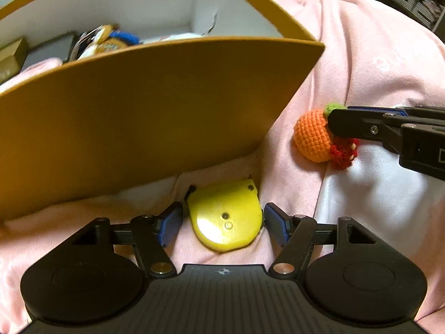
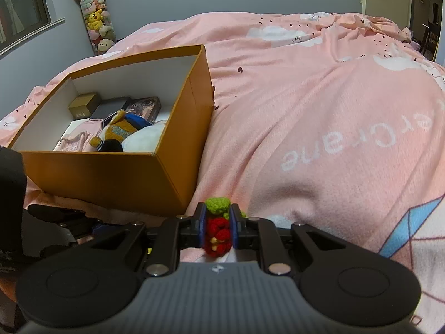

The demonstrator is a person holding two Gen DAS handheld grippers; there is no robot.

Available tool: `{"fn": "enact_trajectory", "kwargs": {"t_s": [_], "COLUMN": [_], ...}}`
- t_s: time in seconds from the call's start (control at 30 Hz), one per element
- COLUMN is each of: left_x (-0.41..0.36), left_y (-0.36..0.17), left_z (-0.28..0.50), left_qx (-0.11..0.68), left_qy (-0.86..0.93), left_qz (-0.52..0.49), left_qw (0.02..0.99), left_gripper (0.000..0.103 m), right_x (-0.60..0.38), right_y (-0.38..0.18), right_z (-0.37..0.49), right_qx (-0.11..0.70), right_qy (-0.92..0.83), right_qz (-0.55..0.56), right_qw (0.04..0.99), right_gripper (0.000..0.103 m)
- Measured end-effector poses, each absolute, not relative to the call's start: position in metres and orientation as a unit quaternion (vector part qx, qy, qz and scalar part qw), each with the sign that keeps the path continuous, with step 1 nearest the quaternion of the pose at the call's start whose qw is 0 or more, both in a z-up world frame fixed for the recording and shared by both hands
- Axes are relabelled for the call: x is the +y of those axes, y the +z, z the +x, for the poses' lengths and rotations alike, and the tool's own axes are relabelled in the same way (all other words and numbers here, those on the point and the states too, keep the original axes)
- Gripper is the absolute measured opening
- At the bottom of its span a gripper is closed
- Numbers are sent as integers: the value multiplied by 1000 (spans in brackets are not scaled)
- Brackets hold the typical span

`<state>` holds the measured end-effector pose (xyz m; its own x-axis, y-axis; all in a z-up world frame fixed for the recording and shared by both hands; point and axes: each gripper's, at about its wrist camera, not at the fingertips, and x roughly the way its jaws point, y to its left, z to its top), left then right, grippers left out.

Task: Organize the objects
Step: 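Lift the tape measure and crocheted toy up toward the box with both grippers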

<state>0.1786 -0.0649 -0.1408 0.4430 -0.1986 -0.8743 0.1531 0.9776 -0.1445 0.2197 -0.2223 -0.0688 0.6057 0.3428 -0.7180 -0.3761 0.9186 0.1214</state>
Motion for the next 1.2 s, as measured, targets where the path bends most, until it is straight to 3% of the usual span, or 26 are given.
{"fn": "enact_trajectory", "kwargs": {"t_s": [0.1, 0.2, 0.27, 0.57, 0.9, 1.2], "left_x": [-59, -53, -50, -43, -33, -18], "left_y": [-140, -139, -139, -132, -109, -75], "left_z": [175, 172, 169, 155, 125, 101], "left_qx": [523, 526, 525, 523, 507, 464], "left_qy": [-95, -84, -86, -88, -87, -96], "left_qz": [-44, -59, -71, -78, -79, -82], "left_qw": [846, 844, 844, 844, 854, 877], "left_gripper": [78, 64, 63, 63, 63, 63], "right_x": [-220, -220, -219, -208, -201, -206], "right_y": [-69, -70, -71, -84, -91, -62], "right_z": [218, 218, 219, 226, 230, 206], "right_qx": [395, 396, 402, 405, 413, 389], "right_qy": [201, 202, 207, 213, 220, 236], "right_qz": [-31, -34, -35, -62, -67, -56], "right_qw": [896, 895, 891, 887, 881, 888], "right_gripper": [19, 20, 29, 40, 40, 40]}}
